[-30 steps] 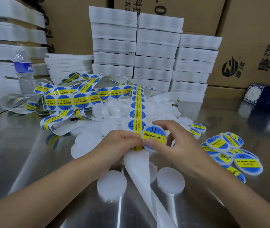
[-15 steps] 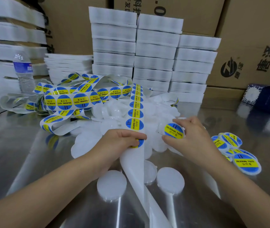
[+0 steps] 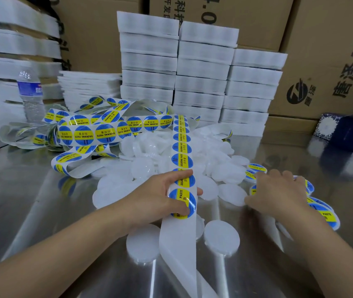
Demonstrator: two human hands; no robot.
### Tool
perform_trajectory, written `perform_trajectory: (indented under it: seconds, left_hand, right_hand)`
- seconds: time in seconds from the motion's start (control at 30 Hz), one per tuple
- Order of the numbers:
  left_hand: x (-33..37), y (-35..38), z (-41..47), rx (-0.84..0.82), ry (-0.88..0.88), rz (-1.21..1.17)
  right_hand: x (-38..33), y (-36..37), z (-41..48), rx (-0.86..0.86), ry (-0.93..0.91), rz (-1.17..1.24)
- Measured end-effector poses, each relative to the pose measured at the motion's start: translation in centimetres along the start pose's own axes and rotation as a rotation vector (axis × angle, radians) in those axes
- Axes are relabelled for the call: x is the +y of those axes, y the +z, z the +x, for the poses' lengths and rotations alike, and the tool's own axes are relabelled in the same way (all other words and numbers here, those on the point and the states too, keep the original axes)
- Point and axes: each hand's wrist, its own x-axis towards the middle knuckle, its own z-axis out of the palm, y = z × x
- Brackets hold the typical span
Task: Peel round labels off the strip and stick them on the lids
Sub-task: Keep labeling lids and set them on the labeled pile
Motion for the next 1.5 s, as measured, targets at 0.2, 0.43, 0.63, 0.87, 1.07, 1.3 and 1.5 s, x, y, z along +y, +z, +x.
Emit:
perform_trajectory:
  seconds: [0.2, 0.43, 0.63, 0.87, 1.07, 1.3, 1.5]
  left_hand:
    - [0.2, 0.0, -0.2, 0.019, -0.038, 0.04]
    - [0.2, 0.0, -0.2, 0.059, -0.035, 0.105]
    - [-0.1, -0.1, 0.1, 0.097, 0.003, 0.179]
    - [0.1, 0.1, 0.0, 0.104, 0.071, 0.197]
    - [0.0, 0.2, 0.0, 0.115, 0.119, 0.218]
    - [-0.2, 0.1, 0.0, 0.105, 0.164, 0.247]
    - [0.0, 0.2, -0.1, 0.074, 0.118, 0.179]
  right_hand:
    - [1.6, -0.2, 0.4, -0.009, 0.075, -0.062]
    - [1.0, -1.0, 0.1, 0.114, -0.013, 0.072]
    - [-3.9, -2.6, -2.9, 0.403, -0.514, 0.892]
    - [-5.3, -2.2, -4.1, 0.423, -0.678, 0.964]
    - [-5.5, -2.3, -4.4, 0.416, -0.685, 0.936]
    - [-5.6, -2.6, -4.8, 0.463, -0.708, 0.932]
    - [-5.6, -2.6, -4.8, 0.45, -0.683, 0.945]
